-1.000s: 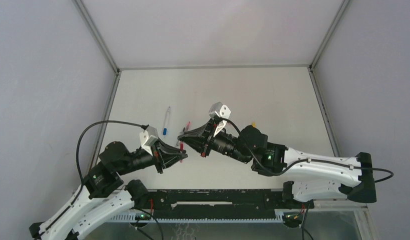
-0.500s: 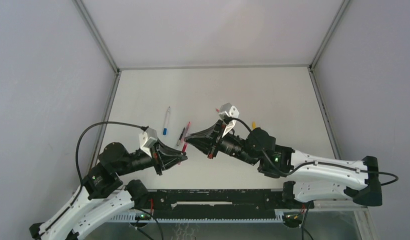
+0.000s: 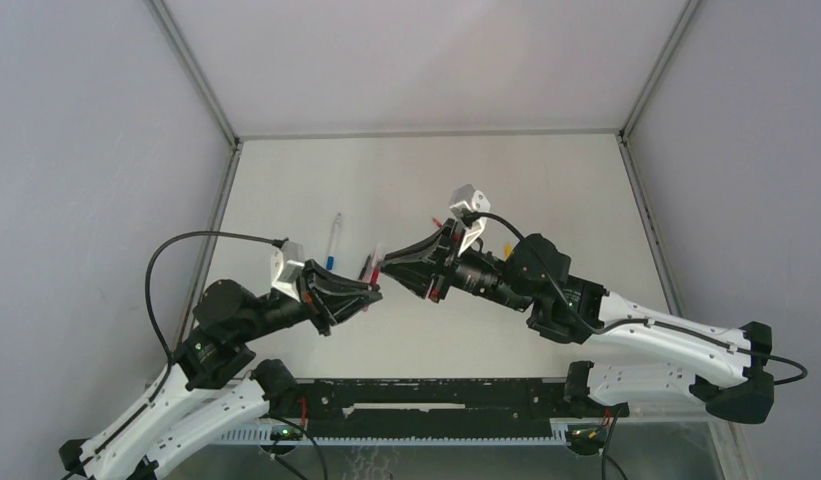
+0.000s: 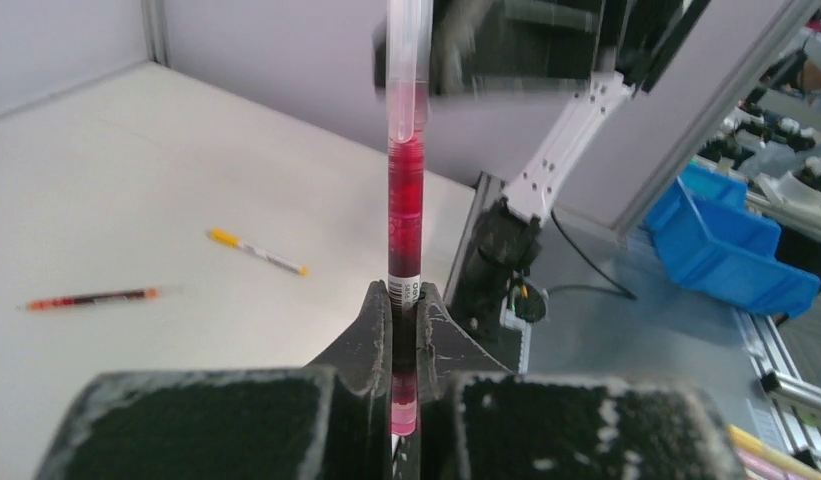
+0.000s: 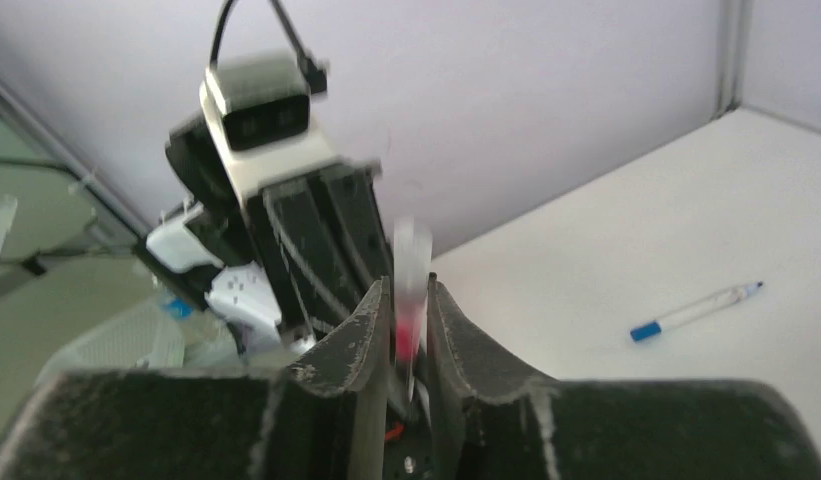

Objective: Insert the pens into the pen caps
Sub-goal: Press the pen cap onto the pen.

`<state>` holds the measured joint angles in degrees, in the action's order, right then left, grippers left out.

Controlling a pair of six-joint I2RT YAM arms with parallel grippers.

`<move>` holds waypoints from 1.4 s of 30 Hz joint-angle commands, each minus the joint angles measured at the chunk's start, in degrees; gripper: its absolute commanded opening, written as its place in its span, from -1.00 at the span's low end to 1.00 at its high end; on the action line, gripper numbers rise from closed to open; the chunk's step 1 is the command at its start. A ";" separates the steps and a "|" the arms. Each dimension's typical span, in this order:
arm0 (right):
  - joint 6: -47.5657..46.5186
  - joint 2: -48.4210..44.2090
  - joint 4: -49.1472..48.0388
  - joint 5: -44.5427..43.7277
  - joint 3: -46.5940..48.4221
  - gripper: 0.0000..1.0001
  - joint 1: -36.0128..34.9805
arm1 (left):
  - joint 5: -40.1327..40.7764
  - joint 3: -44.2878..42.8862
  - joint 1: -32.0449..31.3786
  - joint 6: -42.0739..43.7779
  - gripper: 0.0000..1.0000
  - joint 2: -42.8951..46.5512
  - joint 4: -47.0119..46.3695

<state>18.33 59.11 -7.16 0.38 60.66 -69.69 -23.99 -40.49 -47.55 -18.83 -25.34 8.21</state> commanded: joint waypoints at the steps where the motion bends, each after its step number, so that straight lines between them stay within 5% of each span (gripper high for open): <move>1: -0.26 1.08 4.16 5.05 0.06 -0.41 -0.44 | 3.66 -0.23 0.91 -2.02 -1.00 -0.27 -10.93; 5: -0.31 0.30 3.31 5.28 -0.03 -0.21 -0.03 | 3.73 0.11 0.88 -2.16 -1.00 0.10 -11.17; 22: 1.69 0.40 -8.50 2.21 0.02 -0.04 0.23 | 1.73 2.99 0.83 -4.17 -1.00 1.96 -16.10; 42: 3.06 6.12 -12.42 8.14 1.91 -0.23 -0.01 | -0.67 3.97 0.87 -5.16 -1.00 0.48 -18.57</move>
<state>20.34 64.95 -16.19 6.94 60.31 -69.43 -23.99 -37.26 -46.96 -23.07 -24.51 -8.08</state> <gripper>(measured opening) 0.418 0.058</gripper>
